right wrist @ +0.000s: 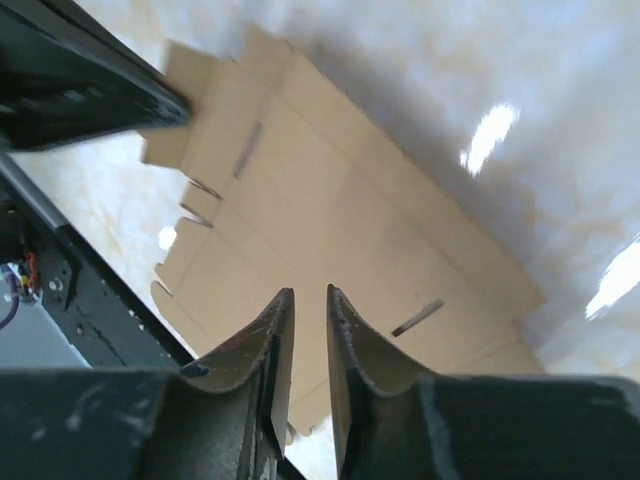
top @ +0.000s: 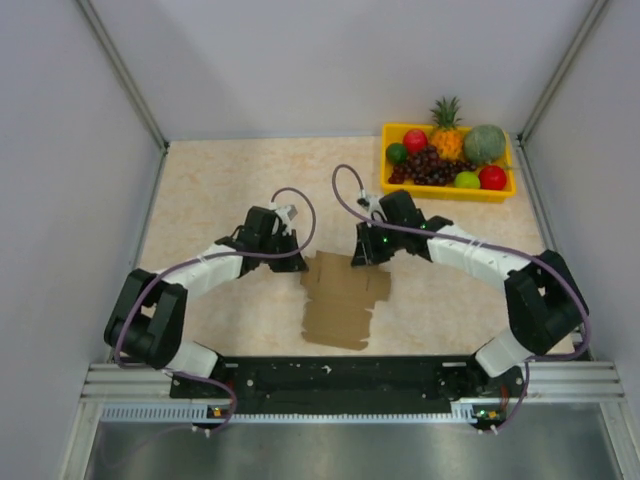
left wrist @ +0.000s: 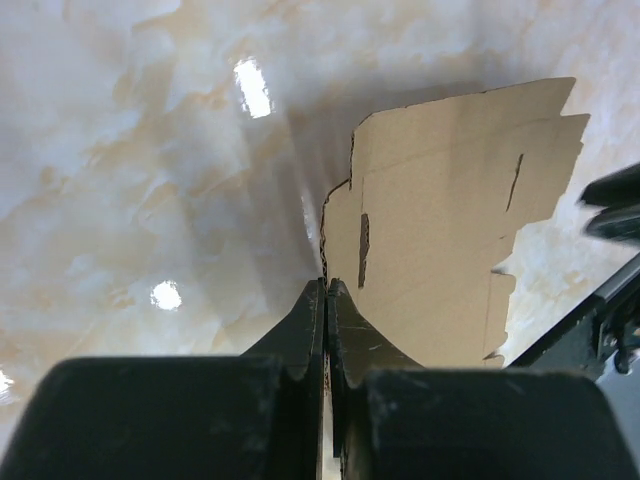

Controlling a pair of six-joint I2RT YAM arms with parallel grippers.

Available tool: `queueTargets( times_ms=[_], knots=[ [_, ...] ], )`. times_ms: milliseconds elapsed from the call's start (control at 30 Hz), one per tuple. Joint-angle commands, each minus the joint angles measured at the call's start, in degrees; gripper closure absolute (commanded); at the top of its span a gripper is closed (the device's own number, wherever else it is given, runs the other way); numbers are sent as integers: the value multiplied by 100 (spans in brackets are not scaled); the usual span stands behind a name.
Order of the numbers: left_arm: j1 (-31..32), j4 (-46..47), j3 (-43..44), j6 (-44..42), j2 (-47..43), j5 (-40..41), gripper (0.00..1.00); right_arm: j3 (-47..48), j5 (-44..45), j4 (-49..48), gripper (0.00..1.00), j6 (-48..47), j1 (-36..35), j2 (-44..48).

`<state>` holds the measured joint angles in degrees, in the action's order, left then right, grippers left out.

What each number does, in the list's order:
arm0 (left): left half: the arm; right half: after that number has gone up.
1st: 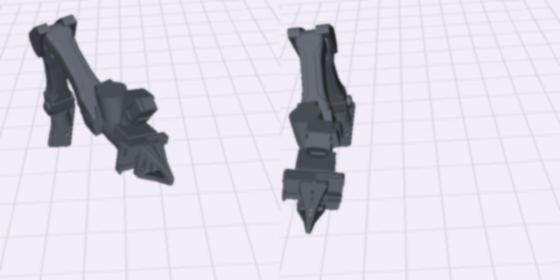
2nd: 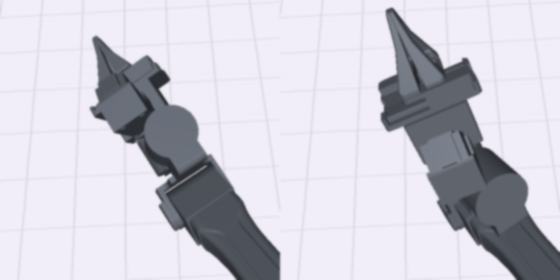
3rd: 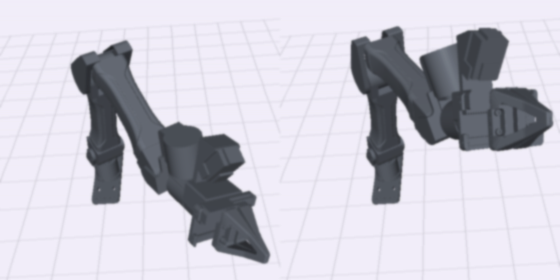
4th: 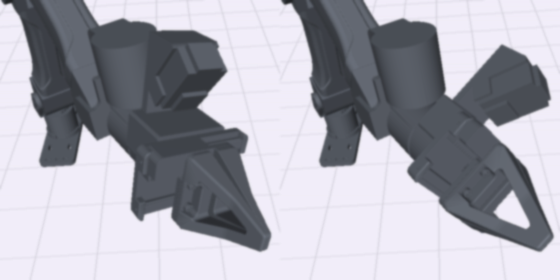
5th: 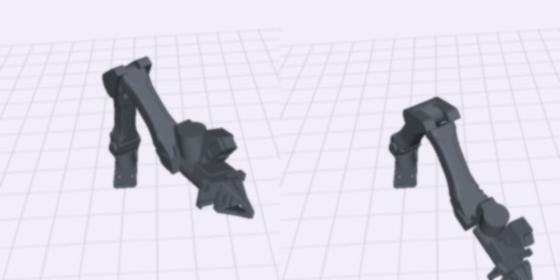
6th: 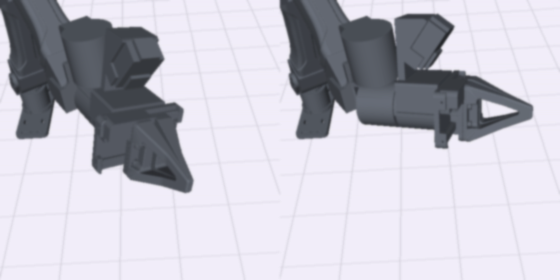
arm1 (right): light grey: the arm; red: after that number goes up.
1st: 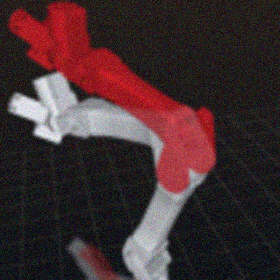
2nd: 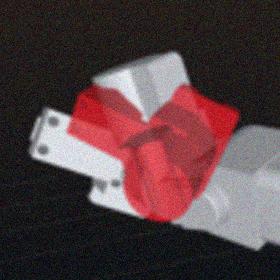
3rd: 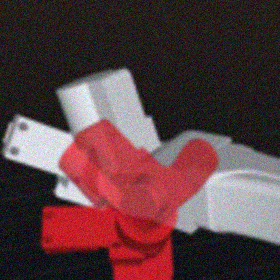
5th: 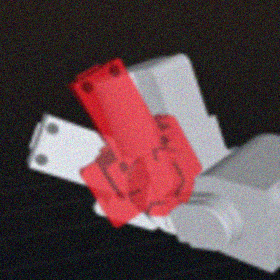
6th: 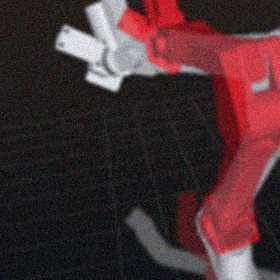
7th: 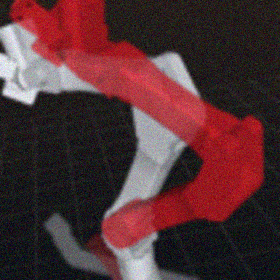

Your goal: Fold the paper box

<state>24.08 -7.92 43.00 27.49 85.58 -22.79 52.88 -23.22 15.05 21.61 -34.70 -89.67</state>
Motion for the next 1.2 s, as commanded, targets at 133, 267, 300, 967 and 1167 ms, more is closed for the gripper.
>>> queueTargets(
  times_ms=[133,267,300,967,1167],
  knots=[
    [36,-745,595,-1719,-920,-261,100,1742,-1777,886,52,-1456,831,-31],
    [36,-886,806,-2106,-1070,-612,100,2207,-3019,1043,40,-1896,939,-532],
    [36,-912,858,-2142,-1087,-735,100,2244,-3204,1079,38,-1966,930,-595],
    [36,-263,665,-2222,-1817,-1483,100,1937,-3637,1598,52,-2987,464,-956],
    [27,-279,665,-2029,-1870,-1080,83,1462,-2996,711,91,-2249,455,-570]
  ],
)
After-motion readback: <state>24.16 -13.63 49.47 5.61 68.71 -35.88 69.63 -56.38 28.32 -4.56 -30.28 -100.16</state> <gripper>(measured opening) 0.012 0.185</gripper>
